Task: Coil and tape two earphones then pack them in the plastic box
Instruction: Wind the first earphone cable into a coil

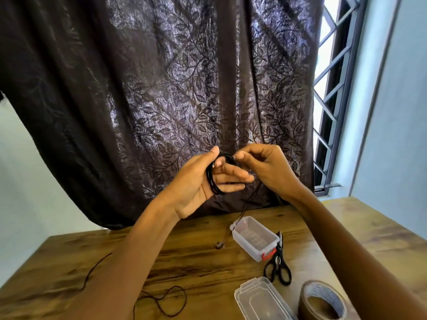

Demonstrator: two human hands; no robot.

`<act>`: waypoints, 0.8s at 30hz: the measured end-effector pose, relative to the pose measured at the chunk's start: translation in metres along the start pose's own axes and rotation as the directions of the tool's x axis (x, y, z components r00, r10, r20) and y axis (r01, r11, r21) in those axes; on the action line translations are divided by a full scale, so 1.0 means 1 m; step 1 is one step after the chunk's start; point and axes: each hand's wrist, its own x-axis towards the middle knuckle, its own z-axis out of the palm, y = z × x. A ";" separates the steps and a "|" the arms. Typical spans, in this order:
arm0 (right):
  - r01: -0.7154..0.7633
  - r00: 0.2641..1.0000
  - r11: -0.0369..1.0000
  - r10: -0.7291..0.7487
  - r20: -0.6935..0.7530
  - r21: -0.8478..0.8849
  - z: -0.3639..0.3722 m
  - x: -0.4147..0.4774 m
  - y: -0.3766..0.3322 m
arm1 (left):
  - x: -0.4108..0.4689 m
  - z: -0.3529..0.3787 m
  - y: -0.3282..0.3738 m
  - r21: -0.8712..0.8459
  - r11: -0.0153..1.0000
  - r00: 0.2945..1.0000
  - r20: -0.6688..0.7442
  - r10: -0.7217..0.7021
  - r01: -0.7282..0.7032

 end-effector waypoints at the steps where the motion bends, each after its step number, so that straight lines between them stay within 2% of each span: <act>1: -0.011 1.000 1.000 0.012 -0.014 0.025 0.002 -0.001 0.002 | 0.001 -0.001 0.001 -0.016 1.000 1.000 -0.005 0.010 -0.010; 6: -0.088 0.996 0.990 0.090 -0.018 0.110 0.010 -0.015 0.017 | 0.004 -0.009 0.009 -0.089 0.995 0.998 -0.035 0.050 -0.053; 10: -0.181 0.983 0.969 0.185 -0.008 0.167 0.015 -0.031 0.027 | 0.003 -0.014 0.013 -0.080 0.994 0.995 -0.069 0.070 -0.075; 12: -0.214 0.977 0.967 0.215 0.010 0.135 0.015 -0.042 0.033 | 0.005 -0.016 0.016 -0.095 0.990 0.991 -0.091 0.094 -0.103; 16: -0.273 0.961 0.962 0.273 0.036 -0.008 0.015 -0.061 0.047 | 0.010 -0.018 0.020 -0.113 0.980 0.973 -0.181 0.140 -0.162; 19: -0.261 0.959 0.942 0.277 0.050 -0.213 0.016 -0.070 0.049 | 0.013 -0.018 0.018 -0.037 0.984 0.962 -0.219 0.163 -0.175; 22: -0.137 0.960 0.864 0.236 0.150 -0.485 0.016 -0.073 0.042 | 0.017 -0.018 0.011 0.055 0.982 0.949 -0.254 0.187 -0.178; 24: 0.021 0.970 0.740 0.147 0.192 -0.673 0.016 -0.072 0.032 | 0.020 -0.019 0.006 0.118 0.975 0.938 -0.273 0.213 -0.187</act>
